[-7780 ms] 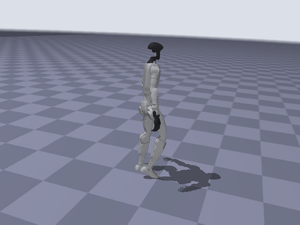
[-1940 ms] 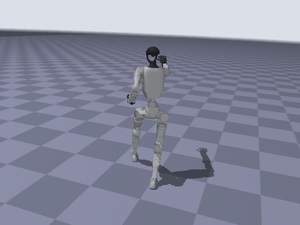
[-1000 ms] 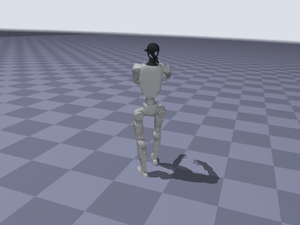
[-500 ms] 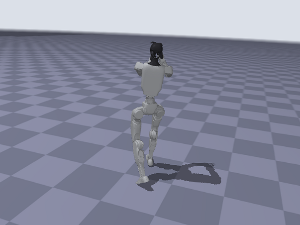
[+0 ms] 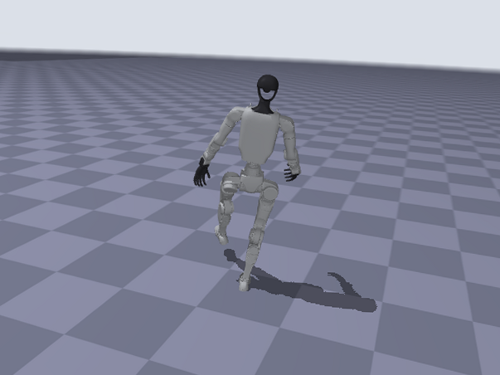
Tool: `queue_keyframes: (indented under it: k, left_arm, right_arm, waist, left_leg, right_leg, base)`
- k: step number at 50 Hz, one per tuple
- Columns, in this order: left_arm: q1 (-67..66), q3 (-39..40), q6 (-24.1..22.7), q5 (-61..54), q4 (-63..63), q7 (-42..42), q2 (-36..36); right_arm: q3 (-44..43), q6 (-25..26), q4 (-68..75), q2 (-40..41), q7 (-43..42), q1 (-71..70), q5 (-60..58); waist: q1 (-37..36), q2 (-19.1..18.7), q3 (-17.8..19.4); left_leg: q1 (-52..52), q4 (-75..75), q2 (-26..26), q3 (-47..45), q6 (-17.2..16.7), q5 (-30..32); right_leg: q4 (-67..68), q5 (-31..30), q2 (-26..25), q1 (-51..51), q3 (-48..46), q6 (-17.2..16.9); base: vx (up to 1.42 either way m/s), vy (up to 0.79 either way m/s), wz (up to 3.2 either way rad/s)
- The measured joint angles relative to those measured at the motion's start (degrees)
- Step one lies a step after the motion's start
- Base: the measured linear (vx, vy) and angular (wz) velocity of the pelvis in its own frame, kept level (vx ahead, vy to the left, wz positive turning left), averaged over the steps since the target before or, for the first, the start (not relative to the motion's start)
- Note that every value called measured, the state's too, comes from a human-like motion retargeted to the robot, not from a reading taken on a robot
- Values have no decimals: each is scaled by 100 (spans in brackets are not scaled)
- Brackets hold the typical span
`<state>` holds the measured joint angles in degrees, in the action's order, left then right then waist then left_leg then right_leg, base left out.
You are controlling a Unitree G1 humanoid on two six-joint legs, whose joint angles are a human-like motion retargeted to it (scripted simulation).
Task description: Kungfu
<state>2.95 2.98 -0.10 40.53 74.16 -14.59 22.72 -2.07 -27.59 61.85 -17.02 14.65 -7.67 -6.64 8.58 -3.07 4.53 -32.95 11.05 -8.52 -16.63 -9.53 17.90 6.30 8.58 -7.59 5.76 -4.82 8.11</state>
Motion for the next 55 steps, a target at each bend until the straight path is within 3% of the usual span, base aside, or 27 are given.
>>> queue_keyframes:
  k: [3, 5, 7, 10, 13, 16, 20, 24, 29, 36, 40, 44, 47, 52, 55]
  left_arm:
    - [-1176, 561, 330, -510, 539, -98, -283]
    - [-1905, 814, 478, -884, 744, -233, -483]
    - [-2484, 929, 549, -1360, 859, -310, -721]
    - [-3090, 941, 451, -2073, 1040, -490, -1072]
    - [-3519, 1168, 229, -2185, 1150, -663, -1429]
    - [-3715, 1268, 68, -2079, 1157, -825, -1630]
    - [-3592, 657, -92, -1798, 877, -1209, -1388]
    - [-3628, -81, -386, -779, -569, -2442, -746]
    - [-3928, -397, -1172, -196, -2588, -3476, 267]
    - [-4259, -599, -1644, -626, -3690, -4793, 950]
    - [-4218, -703, -1631, -938, -3517, -5487, 824]
    - [-4192, -774, -1437, -906, -3298, -5746, 533]
    - [-4217, -822, -1436, -941, -3262, -5617, 391]
    - [-4213, -857, -1559, -631, -3287, -5533, 329]
    - [-4069, -576, -1615, 384, -3470, -5716, 303]
  right_arm:
    - [-133, 605, 441, -97, -150, 1170, 52]
    - [-329, 989, 563, -41, 187, 1961, -113]
    - [-413, 1465, 622, 50, 690, 2557, -335]
    - [-444, 1778, 706, 232, 1495, 3224, -927]
    - [-344, 1614, 835, 442, 2001, 3755, -1397]
    - [-209, 1424, 962, 698, 2044, 4091, -1512]
    - [6, 1261, 964, 928, 2114, 4225, -1315]
    - [320, 1233, 506, 790, 2687, 4002, -1121]
    - [645, 1101, -402, 223, 2870, 3730, -1301]
    - [726, 1287, -876, 98, 3031, 3533, -713]
    - [787, 1421, -1108, 116, 3012, 3486, -760]
    - [873, 1573, -1321, -22, 3331, 3566, -1029]
    - [895, 1677, -1440, -63, 3551, 3649, -960]
    - [867, 1832, -1430, -10, 3738, 3796, -822]
    - [777, 2112, -1276, 70, 4024, 3814, -607]
  waist:
    - [-6, 36, 78]
    - [-24, 60, 126]
    - [-90, 62, 334]
    - [-257, 133, 597]
    - [-598, 332, 581]
    - [-759, 438, 446]
    - [-673, 476, 206]
    - [-603, 547, 20]
    - [-380, 546, -94]
    - [-140, 424, -468]
    - [-2, 452, -630]
    - [157, 458, -834]
    - [254, 421, -920]
    - [248, 287, -875]
    - [200, 208, -775]
  left_leg:
    - [-644, -665, 88, 304, 215, -616]
    - [-1065, -827, 50, 85, 248, -1209]
    - [-1301, -771, -120, -294, 47, -1393]
    - [-1519, -416, -293, -549, 214, -1332]
    - [-1622, 77, -244, 15, 382, -974]
    - [-1656, 359, -53, 621, 130, -646]
    - [-1843, 1034, -91, -98, 84, -1342]
    - [-2155, 2770, -566, -1095, 780, -2091]
    - [-2470, 5787, -973, -878, 1264, -2507]
    - [-2268, 9297, -1311, -369, 1242, -2715]
    - [-1908, 10360, -1013, -281, 1043, -2605]
    - [-1518, 10600, -518, -426, 895, -2369]
    - [-1226, 10249, -473, -568, 944, -2342]
    - [-1121, 8819, -400, -697, 1017, -2334]
    - [-1167, 7704, -375, -660, 1069, -2255]
  right_leg:
    - [75, 64, -86, 68, 246, 381]
    - [155, 119, -141, 53, 345, 529]
    - [214, 174, -250, 150, 429, 625]
    - [236, 218, -246, 305, 470, 668]
    - [346, 272, -91, 315, 737, 671]
    - [441, 314, -52, 256, 937, 642]
    - [330, 277, 39, 84, 544, 419]
    - [299, 281, 244, -272, -28, 176]
    - [344, 282, 247, -484, -117, 223]
    - [229, 266, 168, -755, -193, 77]
    - [155, 271, 324, -902, -214, -155]
    - [107, 272, 562, -956, -208, -456]
    - [103, 305, 647, -917, -231, -549]
    - [164, 347, 679, -792, -139, -621]
    - [205, 354, 641, -699, -52, -559]
  base:
    - [29, -10, -24]
    - [14, -9, 6]
    - [14, -9, -9]
    - [-1, -7, -39]
    - [9, -8, -79]
    - [19, -7, -39]
    - [8, -8, 48]
    - [-5, -6, 51]
    - [0, -2, 11]
    - [10, -10, 14]
    - [6, -8, 27]
    - [12, 3, 30]
    - [19, 2, 22]
    - [13, 12, -12]
    - [7, 9, -24]
